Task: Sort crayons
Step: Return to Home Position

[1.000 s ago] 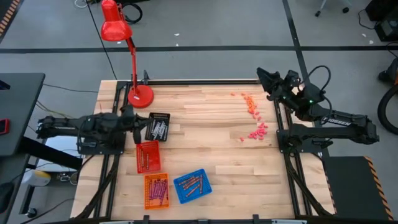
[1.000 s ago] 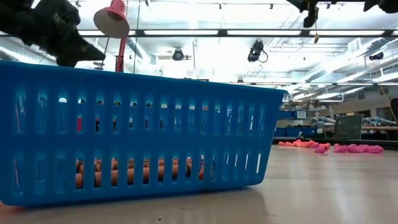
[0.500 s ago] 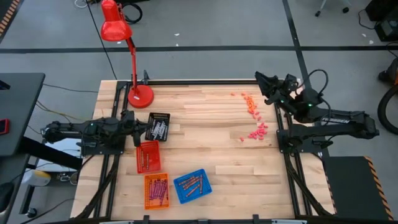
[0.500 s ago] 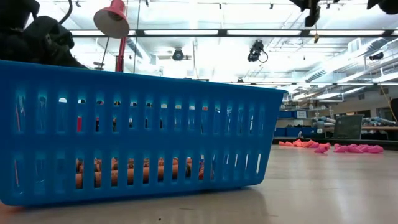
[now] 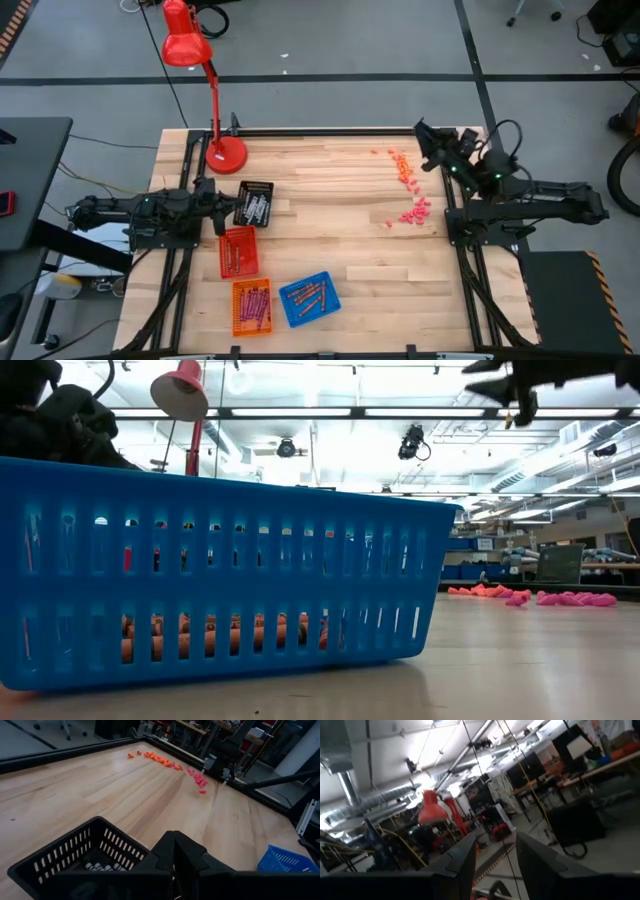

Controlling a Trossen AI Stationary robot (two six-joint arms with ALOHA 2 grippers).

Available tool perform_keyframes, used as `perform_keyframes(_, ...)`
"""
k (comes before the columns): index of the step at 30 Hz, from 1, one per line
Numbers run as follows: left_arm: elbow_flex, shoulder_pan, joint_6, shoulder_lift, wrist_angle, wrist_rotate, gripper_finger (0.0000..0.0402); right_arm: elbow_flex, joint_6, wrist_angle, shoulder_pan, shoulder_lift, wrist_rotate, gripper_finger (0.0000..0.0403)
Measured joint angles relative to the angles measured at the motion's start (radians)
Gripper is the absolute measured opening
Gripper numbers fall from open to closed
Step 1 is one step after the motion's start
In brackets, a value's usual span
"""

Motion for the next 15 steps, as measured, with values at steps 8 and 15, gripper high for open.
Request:
perform_keyframes(8,0.000,0.027,-0.119,0.000,0.022,-0.051,0.0013,-0.276,0.083,0.303,-0.021,-0.006,-0.039,0.0144)
perform_keyframes(15,0.000,0.033,-0.227,0.000,0.026,-0.160,0.0013,-0.450,0.170,0.503,-0.060,-0.062,-0.178,0.0130)
